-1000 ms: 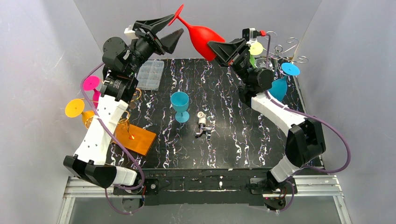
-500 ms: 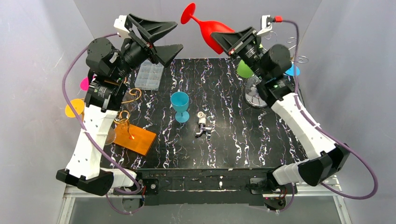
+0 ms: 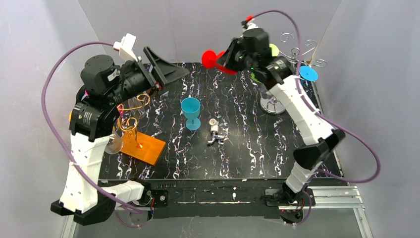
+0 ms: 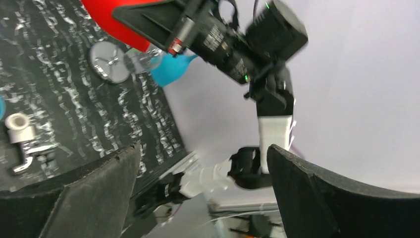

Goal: Take the wine glass off the wine glass rack
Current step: Place the wine glass at the center of the board.

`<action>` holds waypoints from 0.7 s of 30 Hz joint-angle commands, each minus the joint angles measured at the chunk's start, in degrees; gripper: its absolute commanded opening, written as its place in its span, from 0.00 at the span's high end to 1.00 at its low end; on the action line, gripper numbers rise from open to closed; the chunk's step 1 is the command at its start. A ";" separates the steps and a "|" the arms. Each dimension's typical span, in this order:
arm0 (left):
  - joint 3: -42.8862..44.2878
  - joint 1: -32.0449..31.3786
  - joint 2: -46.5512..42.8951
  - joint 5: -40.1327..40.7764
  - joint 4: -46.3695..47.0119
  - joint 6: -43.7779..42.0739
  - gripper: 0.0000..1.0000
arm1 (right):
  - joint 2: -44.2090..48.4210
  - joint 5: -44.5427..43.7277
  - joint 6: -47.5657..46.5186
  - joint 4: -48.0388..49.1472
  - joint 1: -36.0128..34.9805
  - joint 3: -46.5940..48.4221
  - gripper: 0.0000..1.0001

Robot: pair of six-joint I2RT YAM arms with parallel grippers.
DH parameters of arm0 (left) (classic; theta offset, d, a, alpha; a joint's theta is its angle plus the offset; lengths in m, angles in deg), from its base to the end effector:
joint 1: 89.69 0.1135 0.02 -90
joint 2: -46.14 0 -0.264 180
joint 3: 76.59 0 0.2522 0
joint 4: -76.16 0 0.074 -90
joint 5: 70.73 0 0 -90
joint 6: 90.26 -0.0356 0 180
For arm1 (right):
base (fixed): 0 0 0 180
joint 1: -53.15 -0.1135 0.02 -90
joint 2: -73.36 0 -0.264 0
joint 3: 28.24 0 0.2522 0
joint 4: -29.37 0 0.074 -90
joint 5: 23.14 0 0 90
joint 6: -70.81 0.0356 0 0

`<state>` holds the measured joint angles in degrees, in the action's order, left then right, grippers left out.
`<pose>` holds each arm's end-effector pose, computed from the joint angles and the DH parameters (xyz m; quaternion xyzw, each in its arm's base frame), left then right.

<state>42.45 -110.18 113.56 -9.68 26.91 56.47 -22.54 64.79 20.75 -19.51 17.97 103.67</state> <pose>0.1628 -0.0792 0.5593 -0.0371 0.6932 -0.5712 0.4380 0.2933 0.2052 0.5000 0.0437 0.7806 0.3688 0.5027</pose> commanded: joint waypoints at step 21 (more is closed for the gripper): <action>-10.55 -0.53 -17.63 11.54 -18.41 -22.96 0.02 | -22.62 -7.94 -13.98 -17.80 -9.65 6.79 0.99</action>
<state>32.04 -110.49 97.06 -1.79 10.50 35.96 -44.02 58.98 7.77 -37.63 8.85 109.51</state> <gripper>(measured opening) 0.982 0.056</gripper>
